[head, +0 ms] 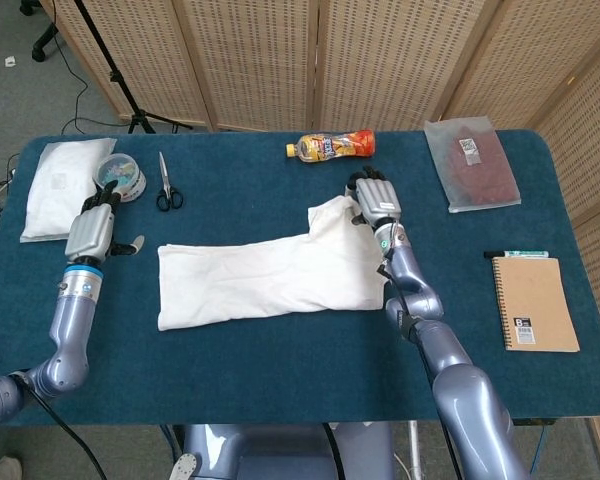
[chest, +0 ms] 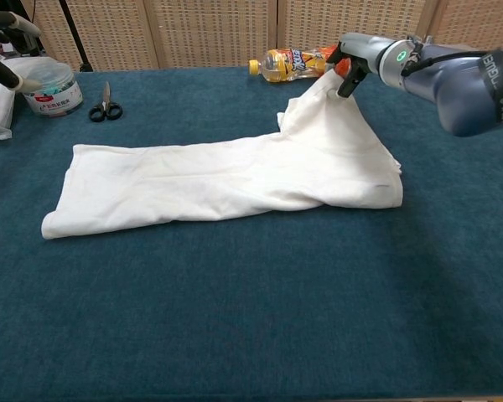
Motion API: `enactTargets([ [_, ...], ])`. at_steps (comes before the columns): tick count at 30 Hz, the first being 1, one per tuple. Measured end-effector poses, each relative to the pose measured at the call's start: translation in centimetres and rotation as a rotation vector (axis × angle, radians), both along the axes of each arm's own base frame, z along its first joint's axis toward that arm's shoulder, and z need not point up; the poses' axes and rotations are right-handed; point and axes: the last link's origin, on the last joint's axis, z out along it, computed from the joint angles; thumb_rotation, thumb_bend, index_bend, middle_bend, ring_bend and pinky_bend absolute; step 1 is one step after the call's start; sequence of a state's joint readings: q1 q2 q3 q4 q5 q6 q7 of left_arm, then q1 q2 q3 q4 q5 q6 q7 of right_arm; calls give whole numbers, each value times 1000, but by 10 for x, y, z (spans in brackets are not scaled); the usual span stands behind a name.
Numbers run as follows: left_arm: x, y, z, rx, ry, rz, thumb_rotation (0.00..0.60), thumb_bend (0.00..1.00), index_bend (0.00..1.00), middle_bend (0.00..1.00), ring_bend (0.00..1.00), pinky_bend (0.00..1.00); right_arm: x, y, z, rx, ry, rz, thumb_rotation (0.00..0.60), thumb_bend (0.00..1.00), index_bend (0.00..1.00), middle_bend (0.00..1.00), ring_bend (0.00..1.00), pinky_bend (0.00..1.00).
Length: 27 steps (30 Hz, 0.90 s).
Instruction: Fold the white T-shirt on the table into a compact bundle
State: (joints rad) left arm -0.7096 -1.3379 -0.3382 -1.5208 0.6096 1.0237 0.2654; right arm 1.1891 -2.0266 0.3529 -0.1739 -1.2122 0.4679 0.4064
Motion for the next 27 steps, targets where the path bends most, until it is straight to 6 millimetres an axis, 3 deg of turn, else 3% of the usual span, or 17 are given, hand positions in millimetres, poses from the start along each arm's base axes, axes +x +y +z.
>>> enactTargets([
  [1,-1,0,1,2,-1,1,600,302,0,0,0,0,0,0,0,3,16,0,600,4,7,0,0,95],
  [6,-4,-2,4,6,-10,3,600,302,0,0,0,0,3,-3,7,-49,69,35,600,0,0,0,0,6],
  [15,-4,-13,4,-8,-16,-19,600,302,0,0,0,0,2,-1,36,-205,78,144,600,0,0,0,0,0],
  [21,-11,-27,4,-20,-2,-38,600,302,0,0,0,0,-18,14,52,-239,53,200,600,0,0,0,0,0],
  [27,-18,-40,5,-26,6,-45,600,302,0,0,0,0,-40,45,63,-209,30,247,600,0,0,0,0,0],
])
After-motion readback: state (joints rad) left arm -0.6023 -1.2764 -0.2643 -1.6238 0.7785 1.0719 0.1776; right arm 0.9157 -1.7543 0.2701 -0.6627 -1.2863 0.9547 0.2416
